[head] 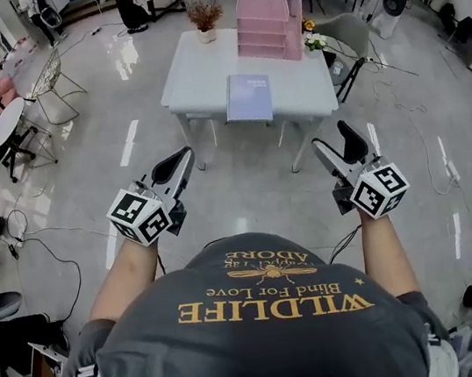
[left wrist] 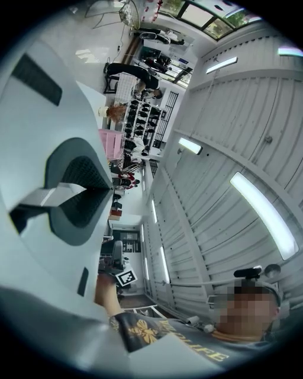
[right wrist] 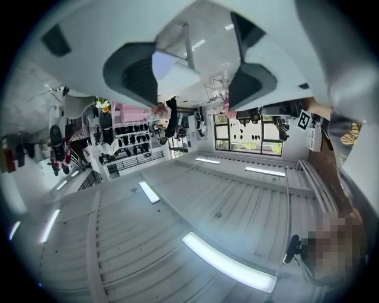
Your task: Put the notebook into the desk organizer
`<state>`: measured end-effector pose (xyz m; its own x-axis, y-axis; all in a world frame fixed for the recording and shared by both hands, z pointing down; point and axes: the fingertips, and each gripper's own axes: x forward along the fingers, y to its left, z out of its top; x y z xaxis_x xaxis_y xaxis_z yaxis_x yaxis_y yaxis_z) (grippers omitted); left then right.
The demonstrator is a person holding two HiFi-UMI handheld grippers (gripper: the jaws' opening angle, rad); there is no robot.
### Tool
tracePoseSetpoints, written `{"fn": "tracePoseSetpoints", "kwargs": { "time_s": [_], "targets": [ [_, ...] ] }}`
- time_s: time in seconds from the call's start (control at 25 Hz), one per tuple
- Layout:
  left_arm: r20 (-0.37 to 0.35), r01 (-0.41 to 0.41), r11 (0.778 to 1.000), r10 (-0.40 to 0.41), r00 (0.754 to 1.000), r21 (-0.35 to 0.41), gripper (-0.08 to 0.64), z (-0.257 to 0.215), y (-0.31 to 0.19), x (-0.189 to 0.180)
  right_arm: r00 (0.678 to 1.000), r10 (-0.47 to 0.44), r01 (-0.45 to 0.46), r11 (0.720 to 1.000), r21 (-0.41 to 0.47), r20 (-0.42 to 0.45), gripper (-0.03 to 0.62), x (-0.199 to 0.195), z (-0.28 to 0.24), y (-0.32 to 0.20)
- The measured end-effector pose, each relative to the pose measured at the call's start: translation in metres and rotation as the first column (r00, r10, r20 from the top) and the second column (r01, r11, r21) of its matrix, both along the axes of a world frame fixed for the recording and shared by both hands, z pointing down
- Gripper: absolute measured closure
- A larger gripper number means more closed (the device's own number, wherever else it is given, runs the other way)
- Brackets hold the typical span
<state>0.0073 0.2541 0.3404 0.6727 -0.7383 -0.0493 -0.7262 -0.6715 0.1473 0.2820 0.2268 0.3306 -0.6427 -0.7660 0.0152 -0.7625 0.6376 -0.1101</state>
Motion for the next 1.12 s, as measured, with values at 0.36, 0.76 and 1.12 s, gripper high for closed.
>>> {"fn": "tracePoseSetpoints", "kwargs": {
  "time_s": [0.36,0.76,1.12],
  "targets": [
    [0.031,0.061,0.998,-0.061,0.998,0.002,0.56,-0.002,0.008,0.041,0.998,-0.066,0.066,0.998,-0.023,0.013,0.221,0.032,0.014,-0.018],
    [0.027,0.117,0.993,-0.117,0.993,-0.01,0.56,0.012,-0.023,-0.016,0.996,-0.081,0.084,0.993,-0.088,0.04,0.221,-0.009,0.036,-0.068],
    [-0.017,-0.012,1.0,0.012,1.0,-0.003,0.56,0.027,-0.154,-0.124,0.999,0.025,-0.023,0.994,-0.103,0.02,0.221,-0.119,0.047,-0.168]
  ]
}}
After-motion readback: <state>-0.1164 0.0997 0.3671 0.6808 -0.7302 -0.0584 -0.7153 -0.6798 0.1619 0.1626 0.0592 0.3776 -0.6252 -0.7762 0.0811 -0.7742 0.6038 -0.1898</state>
